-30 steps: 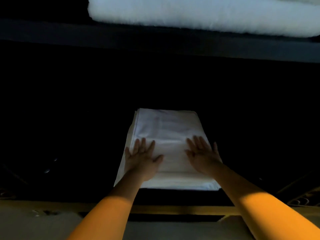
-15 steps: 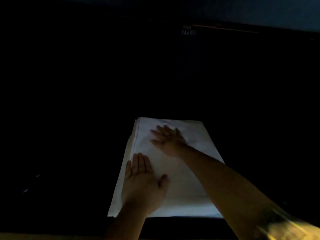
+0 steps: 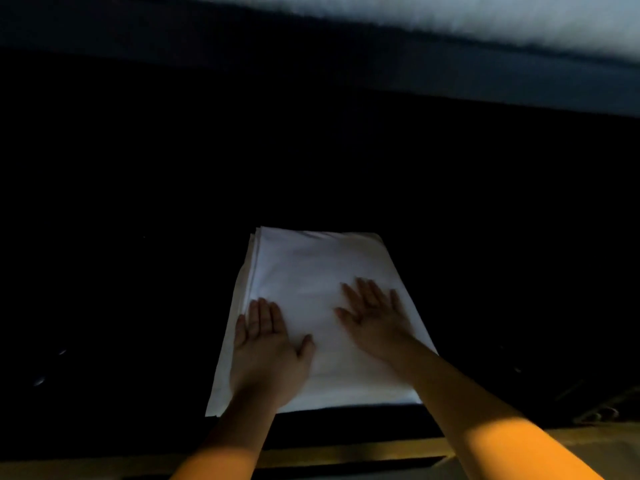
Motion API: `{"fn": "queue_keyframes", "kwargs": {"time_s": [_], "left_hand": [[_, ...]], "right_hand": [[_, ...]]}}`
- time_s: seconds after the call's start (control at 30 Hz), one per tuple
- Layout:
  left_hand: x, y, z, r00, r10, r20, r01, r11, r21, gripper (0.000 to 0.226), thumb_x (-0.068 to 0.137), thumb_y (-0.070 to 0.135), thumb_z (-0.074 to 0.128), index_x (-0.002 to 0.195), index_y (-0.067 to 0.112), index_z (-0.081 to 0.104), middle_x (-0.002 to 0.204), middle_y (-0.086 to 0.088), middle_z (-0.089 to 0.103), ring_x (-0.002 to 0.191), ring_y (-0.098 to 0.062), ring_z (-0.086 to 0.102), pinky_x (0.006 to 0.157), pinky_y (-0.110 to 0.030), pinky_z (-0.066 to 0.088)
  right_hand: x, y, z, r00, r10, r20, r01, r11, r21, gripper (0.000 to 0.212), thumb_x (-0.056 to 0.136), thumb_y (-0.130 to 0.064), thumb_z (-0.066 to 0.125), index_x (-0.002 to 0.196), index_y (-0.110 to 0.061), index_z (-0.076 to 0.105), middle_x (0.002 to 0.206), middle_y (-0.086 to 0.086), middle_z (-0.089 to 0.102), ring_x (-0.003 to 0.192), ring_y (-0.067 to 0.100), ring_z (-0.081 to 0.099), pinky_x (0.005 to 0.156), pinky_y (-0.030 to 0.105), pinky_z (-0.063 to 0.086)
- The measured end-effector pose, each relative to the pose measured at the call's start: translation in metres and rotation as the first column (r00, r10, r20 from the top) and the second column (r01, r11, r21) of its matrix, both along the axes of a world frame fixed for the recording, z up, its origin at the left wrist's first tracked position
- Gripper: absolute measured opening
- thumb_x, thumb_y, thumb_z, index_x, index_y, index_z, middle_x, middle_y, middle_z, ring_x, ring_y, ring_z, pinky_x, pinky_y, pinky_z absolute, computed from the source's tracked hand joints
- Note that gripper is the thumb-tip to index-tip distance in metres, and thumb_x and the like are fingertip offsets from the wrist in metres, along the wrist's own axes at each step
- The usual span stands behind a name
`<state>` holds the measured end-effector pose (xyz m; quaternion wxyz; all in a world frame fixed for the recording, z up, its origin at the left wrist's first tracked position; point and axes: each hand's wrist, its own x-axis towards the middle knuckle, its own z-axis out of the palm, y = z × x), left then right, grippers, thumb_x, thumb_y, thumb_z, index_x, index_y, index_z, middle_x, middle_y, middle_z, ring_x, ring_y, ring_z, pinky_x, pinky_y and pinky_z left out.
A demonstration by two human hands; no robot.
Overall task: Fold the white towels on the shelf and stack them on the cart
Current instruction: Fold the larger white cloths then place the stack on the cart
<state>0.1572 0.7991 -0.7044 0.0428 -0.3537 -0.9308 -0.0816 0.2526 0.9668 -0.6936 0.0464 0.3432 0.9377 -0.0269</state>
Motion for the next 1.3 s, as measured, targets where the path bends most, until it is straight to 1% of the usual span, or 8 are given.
{"fn": "queue_keyframes", "kwargs": {"time_s": [0.13,0.33,0.47,0.77,0.93,1.03,1.2,1.3], "left_hand": [[0.002,-0.002,0.003,1.000,-0.010,0.015,0.010,1.000,0.001,0.080,0.092,0.061,0.009,0.151,0.009,-0.003,0.160,-0.012,-0.002,0.147,-0.023,-0.008,0.118,-0.040,-0.007],[-0.002,-0.016,0.007,0.994,-0.099,0.050,0.101,0.994,-0.038,0.062,0.098,0.049,0.010,0.153,0.024,-0.001,0.161,-0.003,-0.002,0.147,-0.017,-0.008,0.118,-0.038,-0.002],[0.000,-0.038,0.008,0.992,-0.100,0.073,0.104,0.993,-0.048,0.063,0.099,0.048,0.009,0.153,0.015,-0.001,0.161,-0.003,-0.004,0.147,-0.015,-0.008,0.118,-0.033,0.001],[0.057,-0.095,0.044,0.948,0.001,0.318,0.092,0.957,-0.276,0.075,0.098,0.057,0.016,0.151,0.010,-0.010,0.159,-0.007,-0.016,0.147,-0.019,-0.010,0.120,-0.032,-0.002],[0.096,-0.119,0.143,0.921,0.013,0.389,0.115,0.945,-0.305,0.076,0.094,0.065,0.019,0.153,0.018,0.007,0.161,-0.004,0.006,0.147,-0.021,0.004,0.119,-0.042,0.007],[0.117,-0.131,0.218,0.940,-0.042,0.338,0.111,0.976,-0.187,0.069,0.095,0.061,0.023,0.151,0.020,0.022,0.156,-0.003,0.027,0.144,-0.020,0.019,0.118,-0.040,0.012],[0.139,-0.153,0.345,0.934,-0.097,0.343,0.133,0.988,-0.081,0.062,0.097,0.056,0.026,0.149,0.021,0.030,0.152,0.001,0.034,0.143,-0.017,0.021,0.118,-0.037,0.008],[0.151,-0.171,0.417,0.933,-0.082,0.351,0.108,0.993,-0.053,0.061,0.098,0.056,0.024,0.149,0.023,0.029,0.153,0.002,0.034,0.143,-0.015,0.021,0.117,-0.035,0.006]], "right_hand": [[0.035,0.001,0.006,0.972,-0.230,0.051,0.230,0.973,-0.005,0.065,0.095,-0.057,0.008,0.151,-0.028,-0.008,0.159,-0.005,-0.015,0.146,0.016,-0.014,0.114,0.055,-0.006],[0.070,-0.054,-0.008,0.995,-0.048,-0.087,0.053,0.997,0.056,0.083,0.074,-0.070,-0.026,0.149,-0.040,-0.006,0.160,-0.004,-0.005,0.148,0.022,-0.007,0.115,0.045,-0.011],[0.099,-0.049,-0.005,0.962,-0.217,-0.165,0.228,0.972,0.051,0.081,0.086,-0.061,-0.007,0.153,-0.018,0.008,0.160,0.006,0.003,0.148,0.028,0.002,0.117,0.042,0.011],[0.134,-0.065,0.017,0.975,-0.220,-0.029,0.209,0.955,-0.211,0.070,0.101,-0.048,0.020,0.151,-0.005,-0.003,0.160,0.012,-0.006,0.148,0.024,-0.003,0.120,0.034,0.003],[0.173,-0.106,0.109,0.993,-0.112,0.032,0.116,0.911,-0.396,0.074,0.098,-0.055,0.027,0.151,-0.005,0.016,0.156,0.014,0.023,0.143,0.026,0.023,0.116,0.037,0.022],[0.183,-0.137,0.192,0.990,-0.122,-0.069,0.085,0.916,-0.392,0.085,0.087,-0.071,0.018,0.135,-0.008,0.047,0.121,0.009,0.059,0.111,0.024,0.055,0.094,0.034,0.043],[0.184,-0.169,0.326,0.985,-0.050,-0.165,-0.022,0.911,-0.413,0.065,0.096,-0.057,0.033,0.148,-0.017,0.033,0.150,0.001,0.038,0.139,0.019,0.034,0.115,0.037,0.021],[0.185,-0.186,0.403,0.982,-0.025,-0.186,-0.059,0.899,-0.433,0.065,0.095,-0.059,0.033,0.149,-0.021,0.030,0.150,-0.001,0.039,0.137,0.018,0.037,0.111,0.035,0.029]]}}
